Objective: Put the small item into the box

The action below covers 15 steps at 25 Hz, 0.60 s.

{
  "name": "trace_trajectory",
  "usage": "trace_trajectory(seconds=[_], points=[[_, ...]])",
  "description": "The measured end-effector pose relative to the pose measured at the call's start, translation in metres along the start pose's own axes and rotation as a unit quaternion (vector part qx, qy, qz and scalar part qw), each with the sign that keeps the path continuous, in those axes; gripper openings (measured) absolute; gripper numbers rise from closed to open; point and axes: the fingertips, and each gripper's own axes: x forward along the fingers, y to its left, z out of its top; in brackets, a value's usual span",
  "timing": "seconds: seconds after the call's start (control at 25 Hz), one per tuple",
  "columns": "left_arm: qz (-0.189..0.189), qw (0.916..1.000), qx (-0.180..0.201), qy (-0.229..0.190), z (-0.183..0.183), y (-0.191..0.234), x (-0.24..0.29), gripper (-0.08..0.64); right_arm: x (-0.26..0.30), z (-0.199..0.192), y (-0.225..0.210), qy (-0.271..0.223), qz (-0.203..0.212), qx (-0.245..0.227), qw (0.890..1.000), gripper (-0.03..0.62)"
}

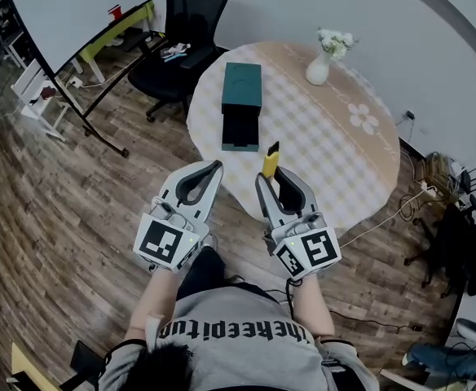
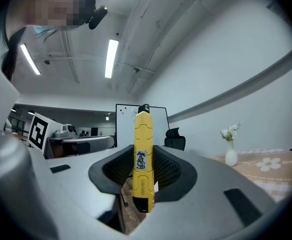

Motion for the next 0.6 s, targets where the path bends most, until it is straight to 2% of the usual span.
trace_trajectory(seconds=[0.6], points=[[-0.04,0.9991,-0.009,0.003,-0.02,0.079,0.059,0.015,0.086,-0.006,-0.044,-0.006,-0.05,0.014,0.999,0.117]])
